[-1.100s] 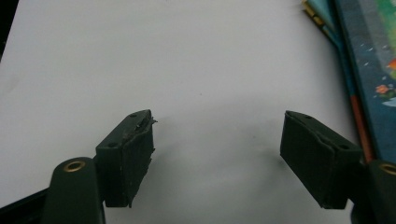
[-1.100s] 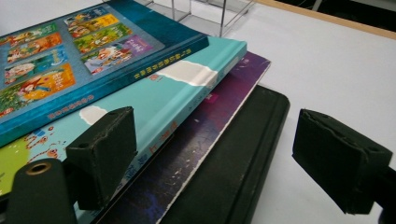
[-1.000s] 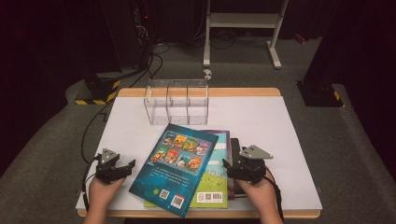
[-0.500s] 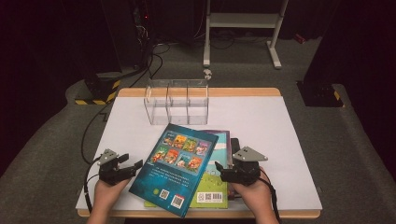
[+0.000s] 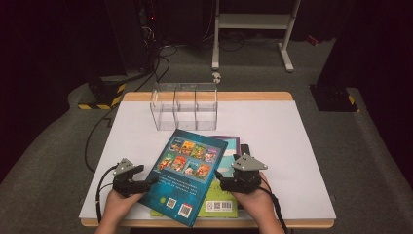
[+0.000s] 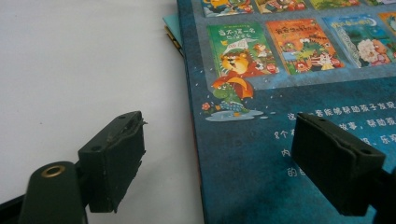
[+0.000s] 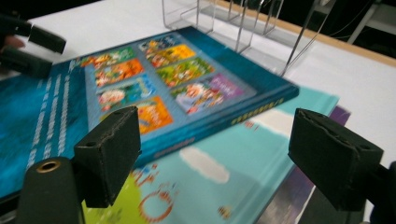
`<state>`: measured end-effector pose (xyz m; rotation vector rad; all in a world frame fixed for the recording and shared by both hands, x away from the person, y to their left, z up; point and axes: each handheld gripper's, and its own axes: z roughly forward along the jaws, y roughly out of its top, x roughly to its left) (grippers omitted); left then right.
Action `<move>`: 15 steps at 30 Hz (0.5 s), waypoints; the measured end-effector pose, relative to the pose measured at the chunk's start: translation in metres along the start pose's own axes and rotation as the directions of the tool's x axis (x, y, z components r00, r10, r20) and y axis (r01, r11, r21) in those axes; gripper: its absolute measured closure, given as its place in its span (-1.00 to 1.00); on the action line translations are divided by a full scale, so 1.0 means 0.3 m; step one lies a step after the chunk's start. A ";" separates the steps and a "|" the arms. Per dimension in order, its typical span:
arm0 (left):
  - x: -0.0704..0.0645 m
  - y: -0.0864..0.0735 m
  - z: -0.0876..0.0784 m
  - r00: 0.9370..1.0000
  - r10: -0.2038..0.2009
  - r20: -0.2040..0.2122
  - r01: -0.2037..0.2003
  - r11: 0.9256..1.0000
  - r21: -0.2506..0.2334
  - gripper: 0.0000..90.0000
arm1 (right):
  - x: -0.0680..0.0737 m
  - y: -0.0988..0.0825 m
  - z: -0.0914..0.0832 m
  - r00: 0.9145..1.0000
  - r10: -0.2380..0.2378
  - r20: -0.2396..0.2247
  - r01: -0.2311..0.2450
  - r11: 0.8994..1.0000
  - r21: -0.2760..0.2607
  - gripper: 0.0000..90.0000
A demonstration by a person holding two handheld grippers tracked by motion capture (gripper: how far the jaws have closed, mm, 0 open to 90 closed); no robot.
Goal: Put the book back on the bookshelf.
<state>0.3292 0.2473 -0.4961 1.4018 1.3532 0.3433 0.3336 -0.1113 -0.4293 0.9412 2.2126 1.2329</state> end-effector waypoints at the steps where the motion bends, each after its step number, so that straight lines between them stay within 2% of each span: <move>1: -0.002 -0.002 0.001 1.000 0.003 0.003 -0.004 1.000 0.012 -0.61 | 0.002 -0.010 -0.002 1.000 0.002 -0.009 -0.002 1.000 0.003 -0.61; 6: -0.011 -0.003 0.000 0.999 -0.019 0.031 0.018 0.999 0.039 -0.56 | -0.014 -0.054 -0.003 0.999 0.037 -0.034 -0.036 0.999 0.035 -0.61; 15: -0.019 -0.007 0.000 0.998 -0.015 0.056 0.012 0.999 0.043 -0.53 | -0.023 -0.073 -0.016 0.999 0.050 -0.004 -0.050 0.998 0.027 -0.59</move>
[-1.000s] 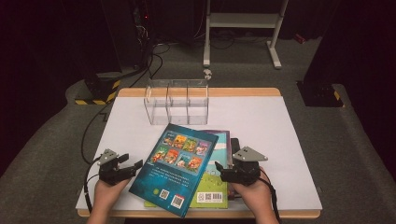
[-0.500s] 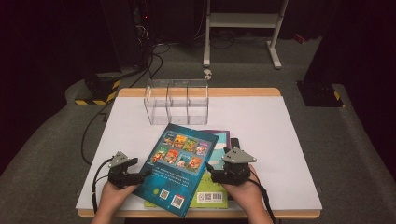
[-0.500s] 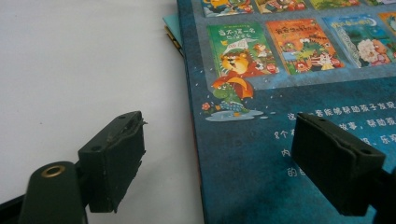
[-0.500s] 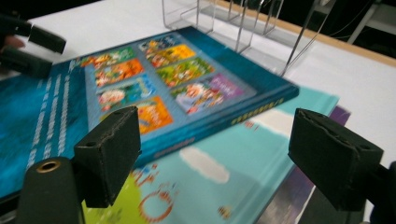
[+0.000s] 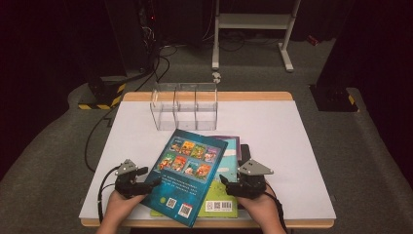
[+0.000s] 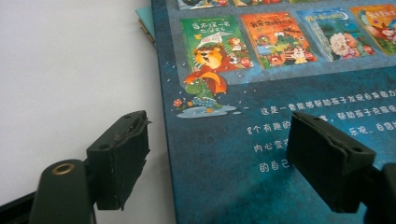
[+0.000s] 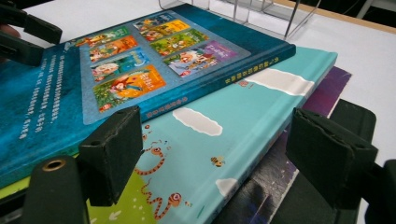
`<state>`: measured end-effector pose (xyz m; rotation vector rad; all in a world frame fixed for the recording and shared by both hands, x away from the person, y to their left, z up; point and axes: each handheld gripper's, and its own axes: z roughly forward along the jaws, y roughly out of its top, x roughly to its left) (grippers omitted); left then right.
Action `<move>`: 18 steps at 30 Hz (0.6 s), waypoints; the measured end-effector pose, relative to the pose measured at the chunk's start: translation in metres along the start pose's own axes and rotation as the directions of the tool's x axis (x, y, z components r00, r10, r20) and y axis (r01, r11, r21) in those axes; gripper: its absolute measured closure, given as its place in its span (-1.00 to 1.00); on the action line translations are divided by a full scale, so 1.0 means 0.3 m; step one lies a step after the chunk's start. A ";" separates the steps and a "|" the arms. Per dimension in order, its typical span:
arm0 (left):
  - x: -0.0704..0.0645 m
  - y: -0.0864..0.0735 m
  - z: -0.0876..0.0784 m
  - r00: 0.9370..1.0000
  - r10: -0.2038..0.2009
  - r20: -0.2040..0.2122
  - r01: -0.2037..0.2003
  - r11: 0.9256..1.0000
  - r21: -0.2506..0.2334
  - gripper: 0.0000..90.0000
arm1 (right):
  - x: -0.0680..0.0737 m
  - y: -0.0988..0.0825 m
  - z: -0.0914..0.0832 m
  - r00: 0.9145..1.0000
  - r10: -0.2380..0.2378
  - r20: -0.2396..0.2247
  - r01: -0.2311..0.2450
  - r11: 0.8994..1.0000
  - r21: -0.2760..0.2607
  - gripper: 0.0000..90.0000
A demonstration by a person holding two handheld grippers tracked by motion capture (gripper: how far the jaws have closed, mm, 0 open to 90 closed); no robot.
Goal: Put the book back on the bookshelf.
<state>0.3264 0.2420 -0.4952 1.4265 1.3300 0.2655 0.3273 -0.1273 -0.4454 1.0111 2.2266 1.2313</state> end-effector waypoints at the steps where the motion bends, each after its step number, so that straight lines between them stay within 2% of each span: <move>1: -0.001 0.000 0.000 1.000 0.000 0.001 0.000 1.000 0.002 -0.53 | 0.000 0.000 -0.003 1.000 -0.001 0.005 0.001 1.000 -0.004 -0.59; 9: -0.004 0.001 0.001 1.000 -0.012 0.022 0.012 1.000 0.020 -0.47 | -0.008 0.000 -0.017 1.000 0.012 0.011 -0.012 1.000 -0.012 -0.57; 16: -0.014 -0.008 0.001 0.999 0.036 0.024 -0.036 0.999 -0.006 -0.46 | -0.003 -0.002 -0.016 1.000 -0.001 0.005 0.001 1.000 -0.010 -0.57; 18: -0.015 -0.008 0.001 0.999 0.036 0.024 -0.035 0.999 -0.007 -0.46 | 0.000 -0.001 -0.016 1.000 -0.001 0.004 0.001 1.000 -0.008 -0.57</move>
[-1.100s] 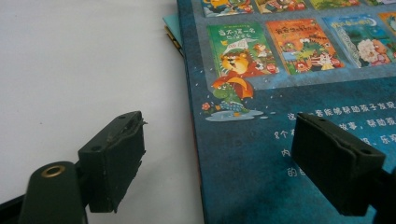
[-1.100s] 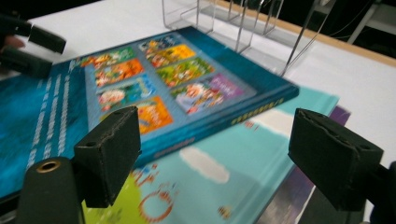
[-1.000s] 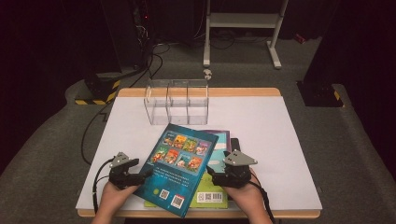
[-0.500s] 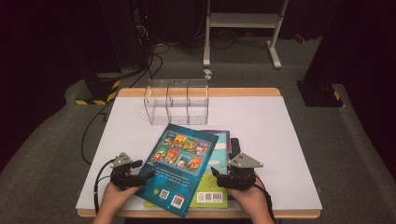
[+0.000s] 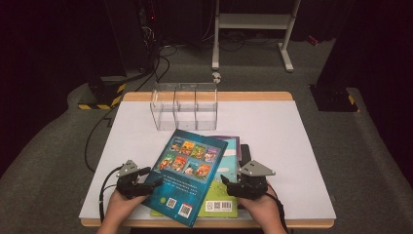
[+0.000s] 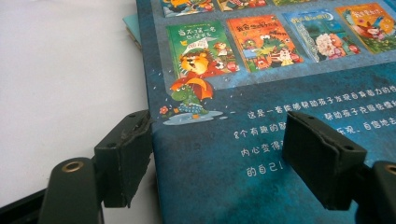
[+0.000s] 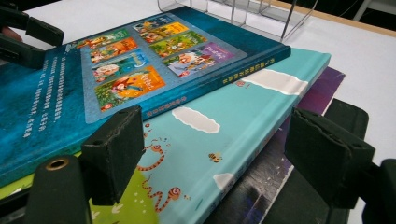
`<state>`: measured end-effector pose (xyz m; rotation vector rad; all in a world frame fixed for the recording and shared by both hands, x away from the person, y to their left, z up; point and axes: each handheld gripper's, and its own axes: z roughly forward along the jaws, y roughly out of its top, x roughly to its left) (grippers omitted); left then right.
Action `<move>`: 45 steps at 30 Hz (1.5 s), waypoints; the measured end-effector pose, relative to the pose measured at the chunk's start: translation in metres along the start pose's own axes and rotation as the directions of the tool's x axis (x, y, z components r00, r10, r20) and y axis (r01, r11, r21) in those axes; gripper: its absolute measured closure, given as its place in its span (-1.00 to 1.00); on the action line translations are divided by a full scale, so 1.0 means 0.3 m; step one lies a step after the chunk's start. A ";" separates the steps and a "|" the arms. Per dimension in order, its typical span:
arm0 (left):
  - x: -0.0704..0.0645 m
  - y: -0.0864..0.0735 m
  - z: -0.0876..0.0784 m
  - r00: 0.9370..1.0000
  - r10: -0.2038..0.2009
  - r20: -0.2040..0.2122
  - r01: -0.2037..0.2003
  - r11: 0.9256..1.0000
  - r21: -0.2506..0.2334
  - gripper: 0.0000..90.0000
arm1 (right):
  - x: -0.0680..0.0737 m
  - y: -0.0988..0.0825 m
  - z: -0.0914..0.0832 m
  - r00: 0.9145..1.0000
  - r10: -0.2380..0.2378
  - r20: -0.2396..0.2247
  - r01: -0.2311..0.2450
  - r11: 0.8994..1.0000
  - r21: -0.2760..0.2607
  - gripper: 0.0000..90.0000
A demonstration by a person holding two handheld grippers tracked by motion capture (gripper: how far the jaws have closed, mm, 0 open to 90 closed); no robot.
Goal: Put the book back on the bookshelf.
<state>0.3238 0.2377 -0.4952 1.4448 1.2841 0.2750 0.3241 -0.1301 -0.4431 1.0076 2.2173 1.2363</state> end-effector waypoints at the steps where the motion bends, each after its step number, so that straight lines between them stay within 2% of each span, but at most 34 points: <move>1: -0.001 0.000 0.000 1.000 -0.003 -0.002 0.003 1.000 -0.001 -0.46 | 0.001 0.001 0.000 1.000 0.000 -0.002 0.000 1.000 0.000 -0.57; 6: 0.001 0.005 0.001 1.000 -0.009 -0.023 0.009 1.000 -0.018 -0.36 | 0.002 0.001 -0.001 1.000 0.002 -0.006 -0.002 1.000 0.002 -0.56; 10: 0.005 0.008 0.002 1.000 -0.025 -0.016 0.025 1.000 -0.013 -0.32 | -0.002 0.002 -0.007 1.000 0.007 -0.006 -0.007 1.000 -0.002 -0.55; 29: 0.000 0.004 -0.008 1.000 -0.003 -0.003 0.003 1.000 0.006 -0.26 | 0.006 0.002 0.000 1.000 0.008 -0.022 -0.008 1.000 0.006 -0.53; 35: -0.021 -0.001 -0.006 0.999 0.032 0.009 -0.033 0.999 0.018 -0.23 | 0.006 0.003 -0.001 1.000 0.011 -0.026 -0.011 1.000 0.003 -0.53; 37: -0.029 -0.004 -0.005 0.999 0.045 0.020 -0.046 0.999 0.019 -0.22 | 0.006 0.003 -0.002 0.999 0.014 -0.028 -0.014 1.000 0.002 -0.53; 39: -0.048 -0.006 -0.013 0.992 0.008 0.129 -0.012 0.999 0.030 0.00 | 0.007 0.004 -0.002 0.999 0.015 -0.029 -0.015 1.000 0.002 -0.53; 40: -0.063 -0.011 -0.008 0.990 0.008 0.138 -0.012 0.999 0.030 -0.02 | 0.009 0.004 -0.002 0.999 0.016 -0.029 -0.016 1.000 0.002 -0.53; 41: -0.080 -0.018 -0.002 0.991 0.025 0.135 -0.029 0.999 0.022 -0.06 | 0.009 0.004 -0.002 0.999 0.015 -0.029 -0.015 1.000 0.002 -0.53; 43: -0.100 -0.024 0.006 0.990 0.088 0.112 -0.091 0.996 0.025 -0.13 | 0.009 0.004 -0.002 0.999 0.017 -0.030 -0.017 1.000 0.002 -0.53; 44: -0.100 -0.023 0.008 0.990 0.104 0.098 -0.108 0.994 0.029 -0.18 | 0.008 0.004 -0.003 0.999 0.016 -0.030 -0.016 1.000 0.001 -0.53; 45: -0.095 -0.021 0.007 0.990 0.102 0.093 -0.105 0.994 0.031 -0.19 | 0.008 0.004 -0.004 0.999 0.017 -0.029 -0.017 1.000 0.000 -0.53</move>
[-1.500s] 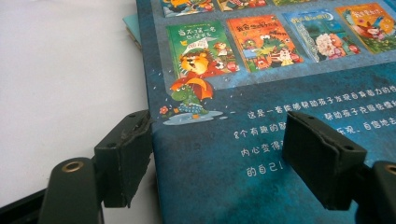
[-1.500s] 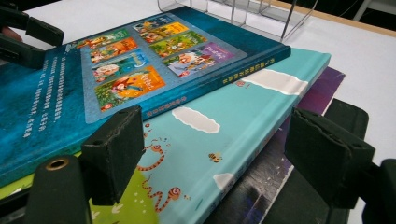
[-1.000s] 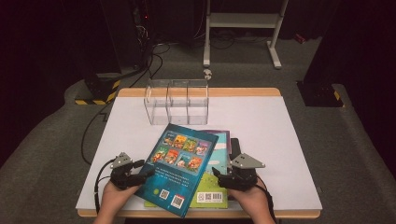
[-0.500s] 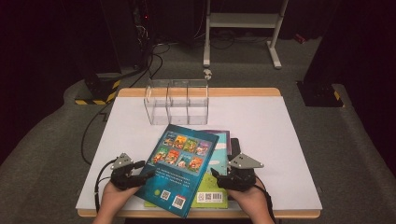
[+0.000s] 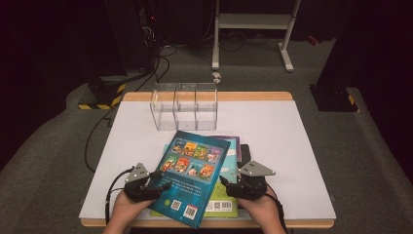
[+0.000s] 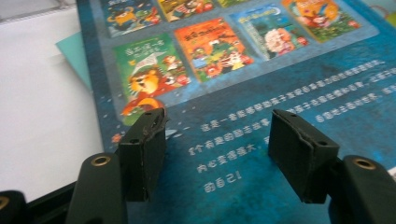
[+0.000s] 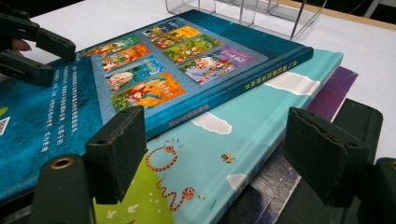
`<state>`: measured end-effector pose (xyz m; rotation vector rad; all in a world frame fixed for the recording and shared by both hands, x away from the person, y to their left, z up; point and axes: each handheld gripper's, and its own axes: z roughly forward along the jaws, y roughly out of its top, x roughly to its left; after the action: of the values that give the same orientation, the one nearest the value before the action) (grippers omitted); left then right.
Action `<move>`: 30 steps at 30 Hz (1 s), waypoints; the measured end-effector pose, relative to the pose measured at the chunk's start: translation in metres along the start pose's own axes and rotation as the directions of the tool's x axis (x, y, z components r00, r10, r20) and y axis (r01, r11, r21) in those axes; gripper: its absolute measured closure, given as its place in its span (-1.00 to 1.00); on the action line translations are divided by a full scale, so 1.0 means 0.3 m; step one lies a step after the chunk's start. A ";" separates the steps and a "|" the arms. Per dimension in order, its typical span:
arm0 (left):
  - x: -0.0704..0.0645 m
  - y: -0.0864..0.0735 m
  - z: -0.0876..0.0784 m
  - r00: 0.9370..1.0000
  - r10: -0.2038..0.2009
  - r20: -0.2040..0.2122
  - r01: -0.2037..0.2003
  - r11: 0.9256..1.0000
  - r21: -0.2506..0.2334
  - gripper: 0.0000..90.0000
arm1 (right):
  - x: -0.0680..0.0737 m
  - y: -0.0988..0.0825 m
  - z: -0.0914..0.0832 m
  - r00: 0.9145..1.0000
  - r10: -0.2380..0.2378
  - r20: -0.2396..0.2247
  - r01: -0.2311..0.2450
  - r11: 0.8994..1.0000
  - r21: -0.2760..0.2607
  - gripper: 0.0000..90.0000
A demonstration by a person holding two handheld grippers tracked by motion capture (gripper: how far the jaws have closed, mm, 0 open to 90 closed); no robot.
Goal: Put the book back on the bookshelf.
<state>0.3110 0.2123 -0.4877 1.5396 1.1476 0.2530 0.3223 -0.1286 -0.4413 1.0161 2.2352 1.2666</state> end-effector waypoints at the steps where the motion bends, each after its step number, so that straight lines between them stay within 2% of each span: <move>1: 0.009 0.001 -0.003 1.000 -0.008 -0.011 0.007 1.000 -0.003 -0.19 | -0.001 0.000 -0.002 1.000 0.000 0.001 0.000 1.000 -0.002 -0.53; 3: 0.037 0.006 -0.009 0.998 -0.042 -0.047 0.041 0.999 -0.017 -0.25 | -0.003 0.000 -0.004 1.000 0.004 0.001 -0.004 1.000 -0.004 -0.53; 6: 0.074 0.015 -0.020 0.992 -0.106 -0.064 0.104 0.994 -0.029 -0.29 | -0.005 0.000 -0.004 1.000 0.007 0.002 -0.007 1.000 -0.004 -0.53; 10: 0.084 0.011 -0.013 0.988 -0.145 -0.049 0.145 0.989 -0.006 -0.32 | -0.004 0.000 -0.001 1.000 0.006 0.000 -0.006 1.000 -0.001 -0.53; 17: 0.080 0.010 -0.014 0.989 -0.134 -0.056 0.134 0.991 -0.002 -0.33 | 0.005 -0.001 0.005 1.000 0.003 -0.005 -0.003 1.000 0.005 -0.53; 30: 0.039 0.002 -0.004 0.994 -0.097 -0.047 0.096 0.995 -0.009 -0.29 | 0.007 -0.001 0.007 1.000 0.008 -0.009 -0.008 1.000 0.008 -0.53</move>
<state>0.3164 0.2222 -0.4916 1.4742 1.2536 0.2291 0.3219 -0.1259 -0.4426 1.0257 2.2464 1.2690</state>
